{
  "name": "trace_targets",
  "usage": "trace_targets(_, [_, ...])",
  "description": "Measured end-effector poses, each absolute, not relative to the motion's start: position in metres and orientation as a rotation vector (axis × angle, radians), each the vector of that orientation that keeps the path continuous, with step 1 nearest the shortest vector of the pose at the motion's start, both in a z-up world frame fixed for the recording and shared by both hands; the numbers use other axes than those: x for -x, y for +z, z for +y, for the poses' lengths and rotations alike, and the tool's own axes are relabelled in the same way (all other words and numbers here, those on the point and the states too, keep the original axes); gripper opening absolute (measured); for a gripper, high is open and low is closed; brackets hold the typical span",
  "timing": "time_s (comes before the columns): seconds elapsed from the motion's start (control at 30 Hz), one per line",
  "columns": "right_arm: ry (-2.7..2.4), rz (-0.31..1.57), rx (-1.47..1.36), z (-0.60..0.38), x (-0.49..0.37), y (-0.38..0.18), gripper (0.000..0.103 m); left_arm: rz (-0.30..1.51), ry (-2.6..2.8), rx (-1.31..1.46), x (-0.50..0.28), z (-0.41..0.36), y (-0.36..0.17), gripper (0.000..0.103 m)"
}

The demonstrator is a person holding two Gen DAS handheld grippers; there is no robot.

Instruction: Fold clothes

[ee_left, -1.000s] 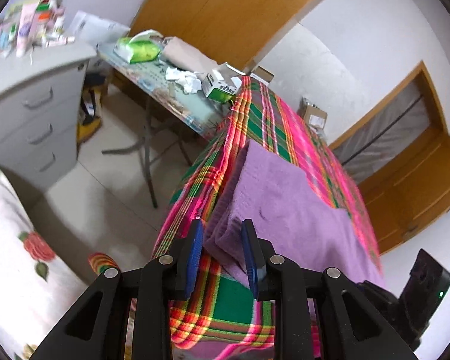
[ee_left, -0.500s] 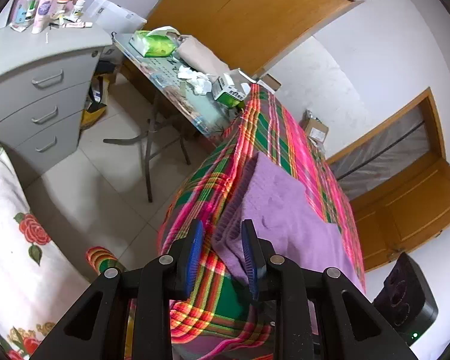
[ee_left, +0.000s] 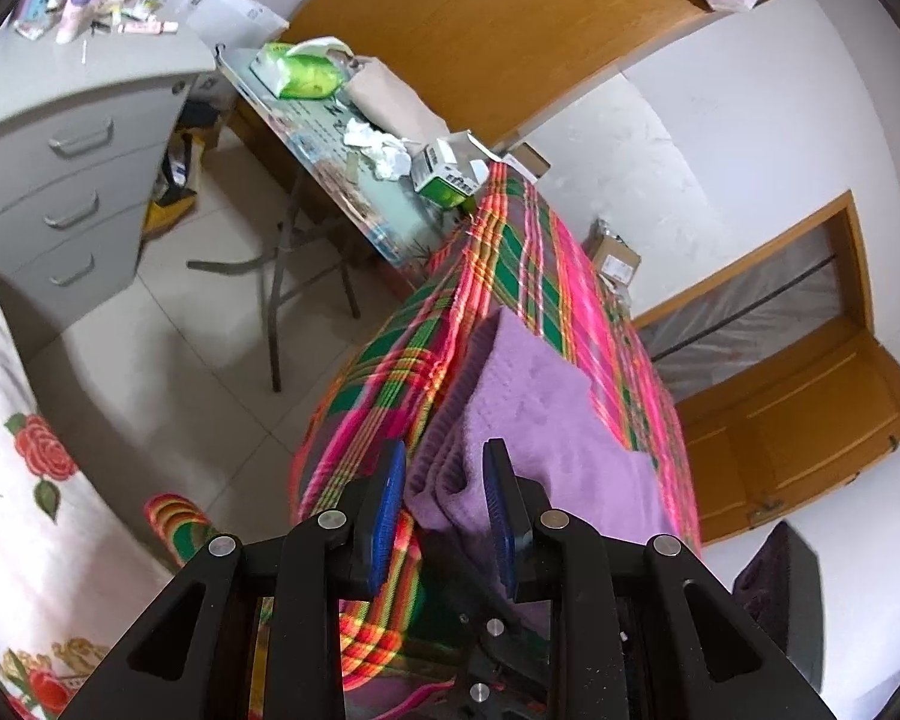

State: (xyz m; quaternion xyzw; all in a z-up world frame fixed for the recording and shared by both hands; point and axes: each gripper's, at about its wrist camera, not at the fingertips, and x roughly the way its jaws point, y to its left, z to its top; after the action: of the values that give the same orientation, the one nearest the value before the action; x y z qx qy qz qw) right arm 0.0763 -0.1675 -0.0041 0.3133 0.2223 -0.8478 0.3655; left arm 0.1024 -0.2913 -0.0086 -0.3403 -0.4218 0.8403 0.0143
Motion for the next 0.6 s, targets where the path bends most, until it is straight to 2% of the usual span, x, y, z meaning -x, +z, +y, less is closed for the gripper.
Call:
trace_targets(0.2, [-2.216,0.623,-0.712,-0.166,-0.088,-0.008,0.018,-1.318,2.611,1.117,-0.090,-0.293,-0.010,0.027])
trace_targets(0.33, [-2.233,0.596,-0.692,-0.160,-0.087,-0.008,0.010,-1.358,2.537,1.167,-0.079,-0.296,-0.017,0.035])
trace_targets(0.6, [-2.251,0.532,-0.661,-0.147,-0.090,-0.008,0.007,-1.359,2.464,1.168,-0.070,-0.289,-0.020,0.035])
